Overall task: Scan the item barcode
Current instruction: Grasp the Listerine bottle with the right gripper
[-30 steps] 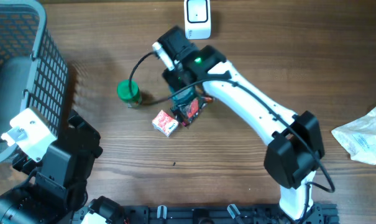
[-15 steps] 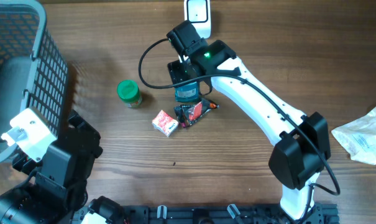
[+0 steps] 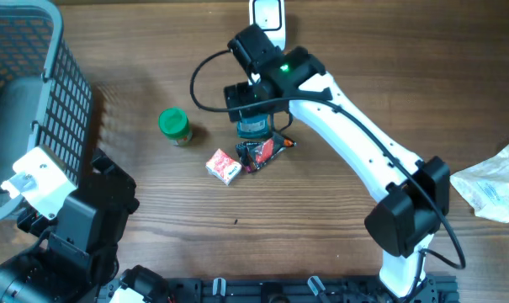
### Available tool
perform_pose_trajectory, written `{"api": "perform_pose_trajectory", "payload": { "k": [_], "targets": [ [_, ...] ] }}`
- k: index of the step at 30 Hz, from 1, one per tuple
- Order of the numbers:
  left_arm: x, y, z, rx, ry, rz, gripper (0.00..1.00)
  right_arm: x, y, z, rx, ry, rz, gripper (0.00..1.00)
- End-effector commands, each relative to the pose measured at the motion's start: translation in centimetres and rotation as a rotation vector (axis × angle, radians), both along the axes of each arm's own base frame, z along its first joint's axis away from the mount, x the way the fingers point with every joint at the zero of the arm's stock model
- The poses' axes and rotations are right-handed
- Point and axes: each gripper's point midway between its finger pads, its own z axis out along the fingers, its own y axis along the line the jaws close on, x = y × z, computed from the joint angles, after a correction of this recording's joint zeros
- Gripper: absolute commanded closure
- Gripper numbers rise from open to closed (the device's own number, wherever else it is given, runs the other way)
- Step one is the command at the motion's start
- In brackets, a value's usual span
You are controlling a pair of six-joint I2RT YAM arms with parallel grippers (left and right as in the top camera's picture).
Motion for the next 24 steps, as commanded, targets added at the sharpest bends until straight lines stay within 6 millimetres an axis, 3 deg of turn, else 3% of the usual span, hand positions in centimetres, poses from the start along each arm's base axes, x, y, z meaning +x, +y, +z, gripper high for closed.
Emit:
{"api": "perform_pose_trajectory", "payload": {
  "k": [1, 5, 12, 19, 24],
  "targets": [
    [-0.1, 0.4, 0.3, -0.011, -0.018, 0.031, 0.00, 0.1, 1.2, 4.6, 0.137, -0.022, -0.054, 0.00],
    [-0.4, 0.5, 0.0, -0.005, 0.000, 0.034, 0.00, -0.2, 1.5, 3.7, 0.189, 0.105, -0.073, 0.00],
    [-0.5, 0.6, -0.1, -0.001, 0.008, 0.036, 0.00, 1.7, 2.7, 3.1, 0.257, 0.147, -0.113, 0.01],
    [-0.5, 0.6, -0.1, -0.001, 0.008, 0.036, 0.00, 1.4, 1.4, -2.7, 0.113, 0.273, -0.200, 0.01],
    [-0.5, 0.6, -0.1, -0.004, 0.006, 0.037, 0.00, 1.5, 0.5, -3.8, 0.059, 0.276, -0.232, 0.01]
  ]
}}
